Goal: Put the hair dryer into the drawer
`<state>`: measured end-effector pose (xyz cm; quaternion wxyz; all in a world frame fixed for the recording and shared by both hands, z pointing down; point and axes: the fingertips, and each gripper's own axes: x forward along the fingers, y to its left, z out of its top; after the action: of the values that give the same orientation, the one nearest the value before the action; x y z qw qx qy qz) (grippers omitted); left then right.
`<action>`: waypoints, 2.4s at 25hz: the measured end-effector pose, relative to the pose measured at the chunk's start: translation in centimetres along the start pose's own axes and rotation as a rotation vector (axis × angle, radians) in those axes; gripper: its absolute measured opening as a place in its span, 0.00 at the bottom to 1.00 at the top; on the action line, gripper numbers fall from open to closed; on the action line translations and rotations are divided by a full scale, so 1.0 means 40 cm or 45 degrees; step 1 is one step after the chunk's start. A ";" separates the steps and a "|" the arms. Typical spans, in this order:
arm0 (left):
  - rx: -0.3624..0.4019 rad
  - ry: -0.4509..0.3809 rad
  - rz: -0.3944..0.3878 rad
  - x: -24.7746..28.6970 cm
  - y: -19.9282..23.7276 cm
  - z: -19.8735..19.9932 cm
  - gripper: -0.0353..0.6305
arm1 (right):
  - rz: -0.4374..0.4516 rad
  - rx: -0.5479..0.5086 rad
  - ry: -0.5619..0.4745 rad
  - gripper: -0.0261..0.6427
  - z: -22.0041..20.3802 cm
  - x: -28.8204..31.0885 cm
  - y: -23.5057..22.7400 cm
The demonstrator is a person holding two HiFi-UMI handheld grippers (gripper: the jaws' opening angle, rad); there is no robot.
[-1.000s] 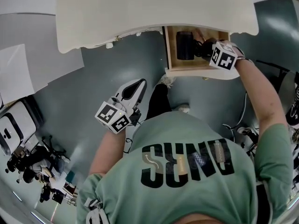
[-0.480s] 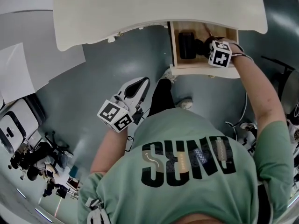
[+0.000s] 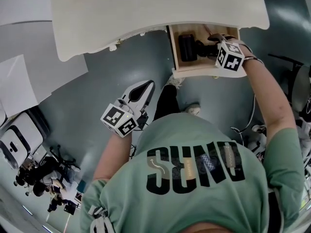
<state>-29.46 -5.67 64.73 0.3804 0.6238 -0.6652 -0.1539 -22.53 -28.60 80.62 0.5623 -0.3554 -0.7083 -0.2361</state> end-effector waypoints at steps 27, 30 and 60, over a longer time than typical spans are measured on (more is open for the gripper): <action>0.487 0.438 -0.846 0.470 -0.924 -0.156 0.07 | -1.121 1.592 -1.140 0.14 -0.616 -0.917 0.833; 0.541 0.528 -0.975 0.495 -1.076 -0.255 0.07 | -1.282 1.792 -1.170 0.11 -0.699 -0.951 1.060; 0.692 0.734 -1.334 0.443 -1.470 -0.593 0.07 | -1.746 2.195 -1.257 0.03 -0.761 -0.954 1.606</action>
<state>30.22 -26.30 46.07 0.2470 0.9553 -0.1599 0.0282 50.40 -19.16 47.42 0.0413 0.5346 -0.8133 0.2259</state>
